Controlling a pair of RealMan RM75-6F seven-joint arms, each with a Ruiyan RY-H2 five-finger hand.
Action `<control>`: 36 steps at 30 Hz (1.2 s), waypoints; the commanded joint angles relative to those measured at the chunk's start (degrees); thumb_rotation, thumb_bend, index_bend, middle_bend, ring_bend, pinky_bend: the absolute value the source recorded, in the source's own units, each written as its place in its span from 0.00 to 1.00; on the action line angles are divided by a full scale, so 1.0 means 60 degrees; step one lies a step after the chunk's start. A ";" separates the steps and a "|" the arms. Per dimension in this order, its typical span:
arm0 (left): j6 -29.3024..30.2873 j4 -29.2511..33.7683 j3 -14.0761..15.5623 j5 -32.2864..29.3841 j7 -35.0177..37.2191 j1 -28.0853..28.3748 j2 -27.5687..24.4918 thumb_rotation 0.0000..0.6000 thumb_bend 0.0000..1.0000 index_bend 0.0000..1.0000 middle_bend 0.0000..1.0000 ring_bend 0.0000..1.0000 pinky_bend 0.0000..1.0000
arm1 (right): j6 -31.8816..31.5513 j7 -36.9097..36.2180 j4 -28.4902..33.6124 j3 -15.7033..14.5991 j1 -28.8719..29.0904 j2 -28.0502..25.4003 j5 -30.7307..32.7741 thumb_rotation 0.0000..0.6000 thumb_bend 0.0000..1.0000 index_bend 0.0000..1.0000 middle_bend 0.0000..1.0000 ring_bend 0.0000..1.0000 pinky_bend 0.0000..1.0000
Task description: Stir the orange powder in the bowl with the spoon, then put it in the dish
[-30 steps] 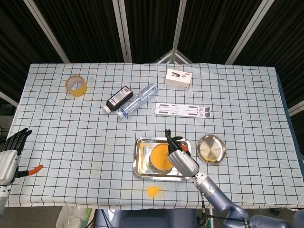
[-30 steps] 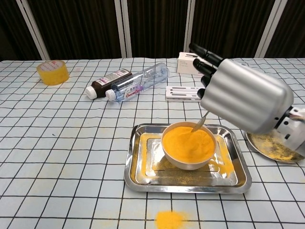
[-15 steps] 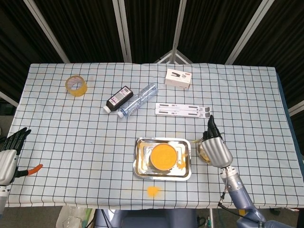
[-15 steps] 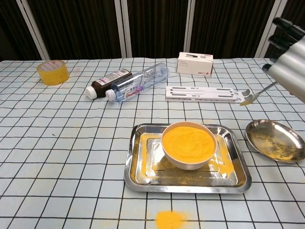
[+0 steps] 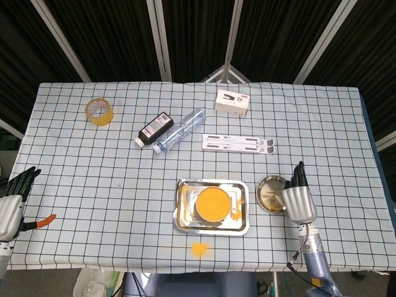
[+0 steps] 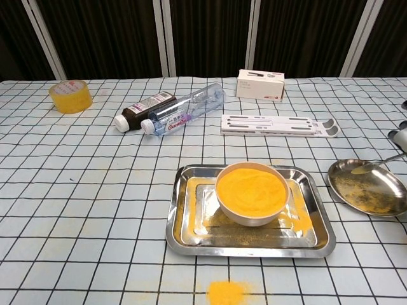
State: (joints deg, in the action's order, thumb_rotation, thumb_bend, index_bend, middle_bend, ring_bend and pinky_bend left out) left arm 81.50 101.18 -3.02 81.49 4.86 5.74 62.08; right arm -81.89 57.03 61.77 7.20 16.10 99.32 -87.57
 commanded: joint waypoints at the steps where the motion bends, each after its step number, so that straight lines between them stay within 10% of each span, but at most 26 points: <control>1: 0.0005 0.0001 0.0000 0.0015 0.0022 -0.0002 -0.0005 1.00 0.01 0.00 0.00 0.00 0.00 | 0.0106 -0.0129 -0.0273 0.0024 -0.0046 0.0263 0.0259 1.00 0.58 0.61 0.51 0.18 0.00; 10: -0.0015 -0.0001 0.0001 0.0016 0.0025 0.0006 -0.0013 1.00 0.01 0.00 0.00 0.00 0.00 | 0.0156 -0.0207 -0.0504 0.0087 -0.0159 0.0621 0.0742 1.00 0.58 0.55 0.49 0.17 0.00; 17: -0.0016 -0.0007 0.0004 0.0013 0.0027 0.0003 -0.0015 1.00 0.01 0.00 0.00 0.00 0.00 | 0.0129 -0.0064 -0.0204 0.0062 -0.0220 0.0523 0.0930 1.00 0.56 0.20 0.23 0.01 0.00; 24: -0.0006 -0.0006 0.0010 0.0022 0.0022 -0.0005 -0.0012 1.00 0.01 0.00 0.00 0.00 0.00 | 0.0018 0.0058 0.0115 -0.0023 -0.0314 0.0294 0.0986 1.00 0.52 0.08 0.17 0.00 0.00; 36: 0.0033 -0.0158 0.0063 0.0130 -0.0116 -0.0020 0.0005 1.00 0.01 0.00 0.00 0.00 0.00 | -0.1062 -0.2070 0.3355 -0.0455 -0.1052 -0.2801 0.0223 1.00 0.51 0.03 0.09 0.00 0.00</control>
State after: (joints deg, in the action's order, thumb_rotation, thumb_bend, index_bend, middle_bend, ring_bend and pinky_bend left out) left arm 81.59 100.40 -2.67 82.15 4.34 5.63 62.03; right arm -86.15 50.34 75.45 5.85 12.15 89.35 -84.85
